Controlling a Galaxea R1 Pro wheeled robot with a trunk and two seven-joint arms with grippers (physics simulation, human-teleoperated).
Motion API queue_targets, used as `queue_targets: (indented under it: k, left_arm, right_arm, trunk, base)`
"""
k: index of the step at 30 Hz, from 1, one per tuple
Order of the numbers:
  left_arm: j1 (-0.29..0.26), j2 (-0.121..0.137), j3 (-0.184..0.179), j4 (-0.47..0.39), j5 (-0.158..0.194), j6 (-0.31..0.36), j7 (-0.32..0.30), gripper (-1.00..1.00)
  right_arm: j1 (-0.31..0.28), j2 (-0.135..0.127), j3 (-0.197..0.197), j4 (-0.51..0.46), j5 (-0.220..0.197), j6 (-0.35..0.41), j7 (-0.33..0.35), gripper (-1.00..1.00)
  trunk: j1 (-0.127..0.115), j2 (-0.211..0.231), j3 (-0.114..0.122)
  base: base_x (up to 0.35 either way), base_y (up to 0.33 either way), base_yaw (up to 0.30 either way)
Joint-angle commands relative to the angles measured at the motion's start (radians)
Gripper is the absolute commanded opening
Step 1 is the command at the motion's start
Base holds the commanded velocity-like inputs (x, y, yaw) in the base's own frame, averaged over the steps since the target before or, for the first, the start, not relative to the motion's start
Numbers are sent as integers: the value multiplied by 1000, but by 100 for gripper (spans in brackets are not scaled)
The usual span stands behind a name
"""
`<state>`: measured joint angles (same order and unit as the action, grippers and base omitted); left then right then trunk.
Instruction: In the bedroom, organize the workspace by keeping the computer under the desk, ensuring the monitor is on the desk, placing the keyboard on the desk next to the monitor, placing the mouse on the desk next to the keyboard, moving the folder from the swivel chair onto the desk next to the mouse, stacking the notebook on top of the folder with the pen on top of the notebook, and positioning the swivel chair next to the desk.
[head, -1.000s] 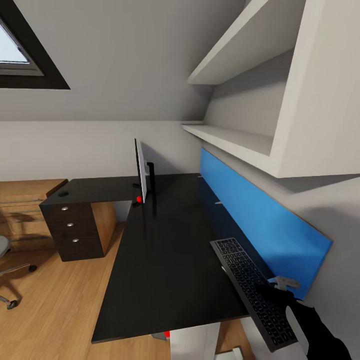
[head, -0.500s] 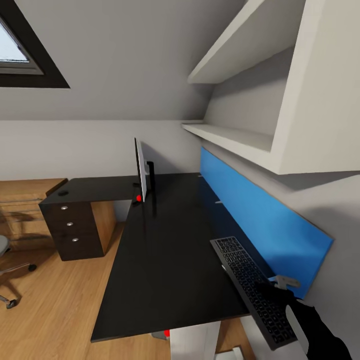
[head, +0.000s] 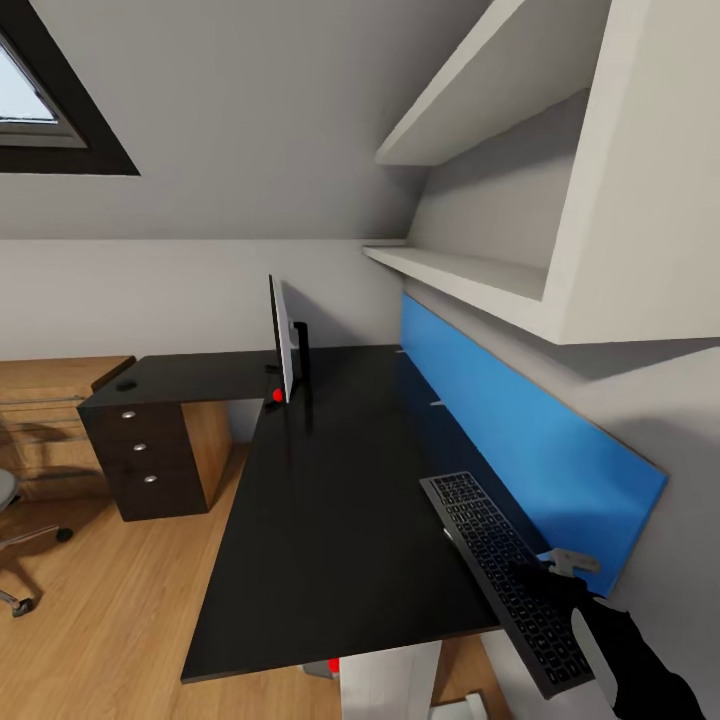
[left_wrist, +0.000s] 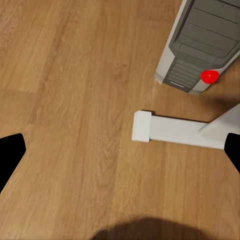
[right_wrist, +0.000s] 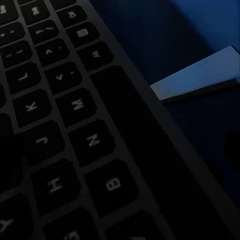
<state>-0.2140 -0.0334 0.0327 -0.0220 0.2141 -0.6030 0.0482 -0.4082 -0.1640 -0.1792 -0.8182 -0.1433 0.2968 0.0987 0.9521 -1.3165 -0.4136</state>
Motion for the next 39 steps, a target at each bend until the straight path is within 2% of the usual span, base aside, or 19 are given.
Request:
queue_targets:
  k: [1,39]
  left_arm:
    - [-1,0,3,0,-4,-3,4,100]
    - [-1,1,3,0,-4,-3,-4,100]
  right_arm:
    - [0,1,-2,17,-6,6,4,100]
    - [0,1,-2,17,-5,5,3,100]
  trunk:
    - [0,0,-1]
    - [0,0,-1]
  base:
    - [0,0,0]
    - [0,28,0]
